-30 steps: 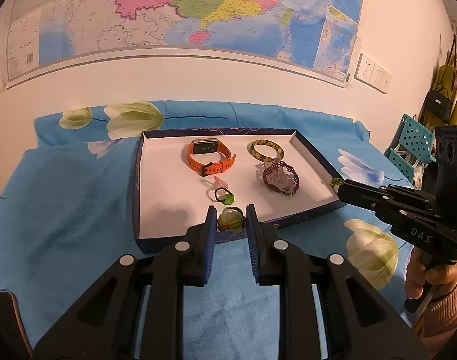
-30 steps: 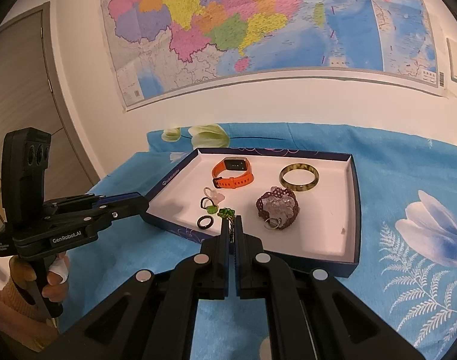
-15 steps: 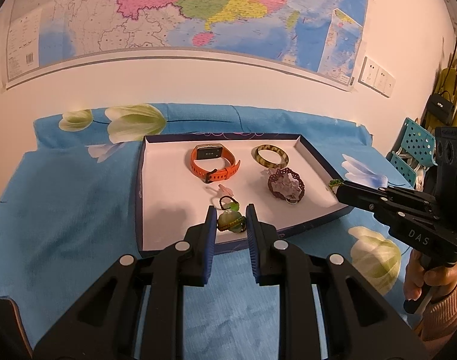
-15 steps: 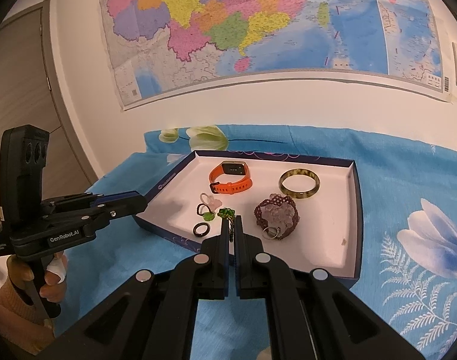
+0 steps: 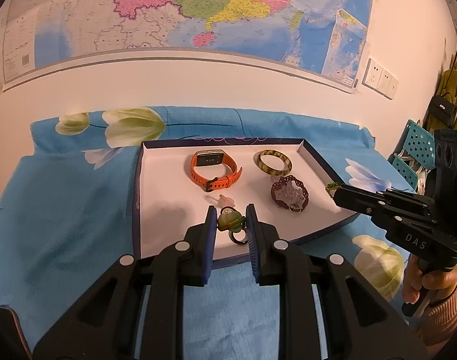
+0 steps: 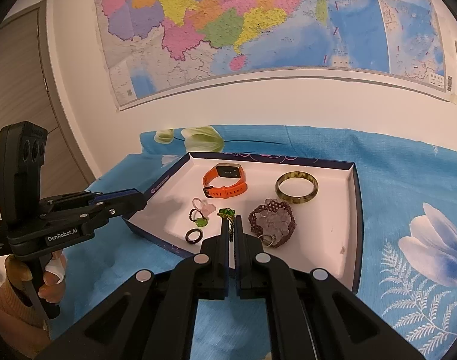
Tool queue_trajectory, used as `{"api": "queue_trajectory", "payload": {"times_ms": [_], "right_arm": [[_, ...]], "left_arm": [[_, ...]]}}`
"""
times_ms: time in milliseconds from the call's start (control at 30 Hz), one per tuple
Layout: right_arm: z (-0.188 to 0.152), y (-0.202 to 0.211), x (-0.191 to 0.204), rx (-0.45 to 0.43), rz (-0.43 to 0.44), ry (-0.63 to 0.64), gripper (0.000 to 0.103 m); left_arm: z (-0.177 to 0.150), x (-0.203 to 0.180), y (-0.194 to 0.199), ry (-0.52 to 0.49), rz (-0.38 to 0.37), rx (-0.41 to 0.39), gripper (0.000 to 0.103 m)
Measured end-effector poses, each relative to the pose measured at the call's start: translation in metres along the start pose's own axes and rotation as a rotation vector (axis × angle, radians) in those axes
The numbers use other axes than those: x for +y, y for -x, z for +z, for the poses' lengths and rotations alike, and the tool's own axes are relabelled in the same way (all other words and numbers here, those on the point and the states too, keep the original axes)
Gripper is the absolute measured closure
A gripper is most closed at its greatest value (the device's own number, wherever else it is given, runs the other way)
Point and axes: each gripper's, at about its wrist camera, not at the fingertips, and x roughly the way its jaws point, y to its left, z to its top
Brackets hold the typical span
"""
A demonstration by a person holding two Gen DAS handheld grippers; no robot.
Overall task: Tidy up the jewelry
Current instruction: 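Carry the pendant over the tray with the left tool while the right holds the green ring, then lower the pendant into the tray with the left tool while the right tool lowers the green ring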
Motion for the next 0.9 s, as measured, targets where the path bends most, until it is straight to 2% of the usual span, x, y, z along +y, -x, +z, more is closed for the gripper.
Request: {"api": "queue_trajectory", "payload": {"times_ms": [900], "right_arm": [[0.004,-0.017,-0.013,0.020,-0.014,-0.018,0.101]], "left_arm": [[0.008,0.002,-0.028,-0.001,0.012,0.028,0.083]]}}
